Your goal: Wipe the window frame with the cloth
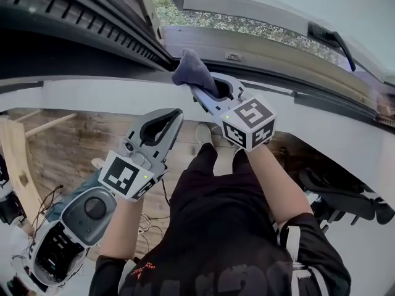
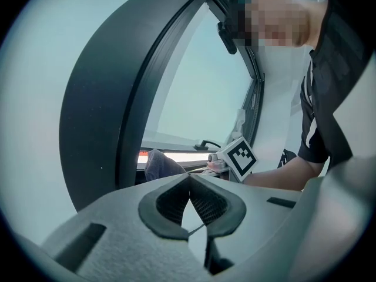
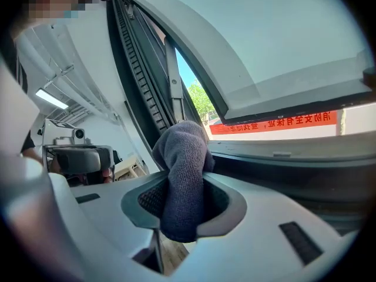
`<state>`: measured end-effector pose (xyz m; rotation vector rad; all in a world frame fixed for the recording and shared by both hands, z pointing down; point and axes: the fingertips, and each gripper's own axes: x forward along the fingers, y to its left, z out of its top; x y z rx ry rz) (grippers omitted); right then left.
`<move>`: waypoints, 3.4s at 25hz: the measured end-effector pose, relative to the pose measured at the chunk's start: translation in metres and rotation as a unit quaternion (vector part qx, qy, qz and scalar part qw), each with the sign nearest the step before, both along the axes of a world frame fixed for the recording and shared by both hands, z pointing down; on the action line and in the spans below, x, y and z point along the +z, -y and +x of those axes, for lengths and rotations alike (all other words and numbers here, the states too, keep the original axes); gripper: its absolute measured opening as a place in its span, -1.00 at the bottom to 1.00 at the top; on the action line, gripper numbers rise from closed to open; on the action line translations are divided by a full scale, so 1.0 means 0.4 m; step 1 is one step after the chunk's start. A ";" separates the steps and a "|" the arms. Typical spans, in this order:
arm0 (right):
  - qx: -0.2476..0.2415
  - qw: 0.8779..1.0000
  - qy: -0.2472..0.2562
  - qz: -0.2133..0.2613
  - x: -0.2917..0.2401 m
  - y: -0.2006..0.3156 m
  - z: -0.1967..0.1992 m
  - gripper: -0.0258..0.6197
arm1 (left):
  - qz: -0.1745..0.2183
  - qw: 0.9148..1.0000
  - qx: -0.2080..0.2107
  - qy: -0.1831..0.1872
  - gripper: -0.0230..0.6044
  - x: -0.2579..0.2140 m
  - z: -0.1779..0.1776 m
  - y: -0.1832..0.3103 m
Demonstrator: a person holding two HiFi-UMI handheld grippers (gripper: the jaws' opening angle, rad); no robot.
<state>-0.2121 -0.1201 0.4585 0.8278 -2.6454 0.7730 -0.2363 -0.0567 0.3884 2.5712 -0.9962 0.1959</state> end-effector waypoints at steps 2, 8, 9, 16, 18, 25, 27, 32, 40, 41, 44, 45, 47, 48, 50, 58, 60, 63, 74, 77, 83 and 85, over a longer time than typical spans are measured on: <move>-0.005 1.000 -0.001 0.002 -0.002 -0.037 0.011 -0.59 | 0.002 1.000 -0.006 0.003 -0.86 -0.005 0.009 -0.038; 0.007 1.000 -0.003 0.003 -0.007 -0.073 0.075 -0.59 | 0.006 1.000 0.001 0.002 -0.86 -0.016 0.064 -0.075; 0.010 1.000 -0.004 0.003 -0.007 -0.073 0.086 -0.59 | 0.006 1.000 0.004 0.002 -0.86 -0.016 0.073 -0.075; 0.037 0.999 -0.005 0.000 -0.007 -0.074 0.188 -0.59 | 0.003 1.000 0.022 0.003 -0.86 -0.017 0.153 -0.079; 0.043 0.999 -0.005 0.000 -0.008 -0.075 0.215 -0.59 | 0.003 1.000 0.028 0.004 -0.86 -0.019 0.177 -0.081; 0.067 0.998 -0.004 -0.001 -0.010 -0.080 0.304 -0.59 | 0.002 0.999 0.046 0.007 -0.86 -0.021 0.254 -0.086; 0.074 0.997 -0.004 -0.002 -0.010 -0.081 0.331 -0.59 | 0.002 0.999 0.051 0.007 -0.86 -0.022 0.278 -0.087; 0.088 0.996 -0.005 -0.002 -0.013 -0.084 0.398 -0.59 | 0.005 0.998 0.065 0.009 -0.86 -0.029 0.338 -0.086; 0.112 0.994 -0.008 -0.004 -0.012 -0.089 0.524 -0.59 | 0.004 0.996 0.092 0.007 -0.86 -0.029 0.459 -0.076; 0.115 0.993 -0.009 -0.004 -0.012 -0.090 0.540 -0.59 | 0.004 0.995 0.095 0.006 -0.86 -0.029 0.475 -0.075; 0.122 0.992 -0.010 -0.004 -0.012 -0.094 0.590 -0.59 | 0.005 0.995 0.104 0.005 -0.86 -0.030 0.524 -0.073; 0.125 0.992 -0.010 -0.004 -0.013 -0.095 0.607 -0.59 | 0.005 0.994 0.107 0.004 -0.86 -0.030 0.540 -0.071; 0.132 0.991 -0.010 -0.004 -0.013 -0.097 0.641 -0.59 | 0.004 0.993 0.114 0.004 -0.86 -0.030 0.574 -0.069; 0.135 0.991 -0.010 -0.004 -0.013 -0.098 0.659 -0.59 | 0.004 0.993 0.118 0.003 -0.86 -0.029 0.591 -0.069; 0.141 0.990 -0.010 -0.004 -0.014 -0.101 0.695 -0.59 | 0.004 0.992 0.124 0.002 -0.86 -0.028 0.625 -0.069; 0.169 0.986 -0.014 -0.002 -0.014 -0.111 0.847 -0.59 | 0.003 0.989 0.150 0.003 -0.86 -0.027 0.764 -0.071; 0.177 0.984 -0.014 -0.002 -0.014 -0.114 0.884 -0.59 | 0.004 0.988 0.157 0.003 -0.86 -0.029 0.796 -0.071; 0.190 0.982 -0.015 0.000 -0.016 -0.116 0.939 -0.59 | 0.005 0.986 0.166 0.003 -0.86 -0.032 0.841 -0.071; 0.248 0.969 -0.021 0.003 -0.014 -0.131 1.148 -0.59 | 0.006 0.979 0.203 0.004 -0.86 -0.031 0.986 -0.082; 0.261 0.965 -0.023 0.004 -0.015 -0.135 1.200 -0.59 | 0.007 0.978 0.209 0.005 -0.86 -0.033 1.020 -0.084; 0.285 0.958 -0.030 0.006 -0.015 -0.141 1.297 -0.59 | 0.006 0.976 0.220 0.003 -0.86 -0.031 1.078 -0.082; 0.293 0.956 -0.032 0.006 -0.015 -0.143 1.326 -0.59 | 0.000 0.975 0.223 0.002 -0.86 -0.029 1.096 -0.084</move>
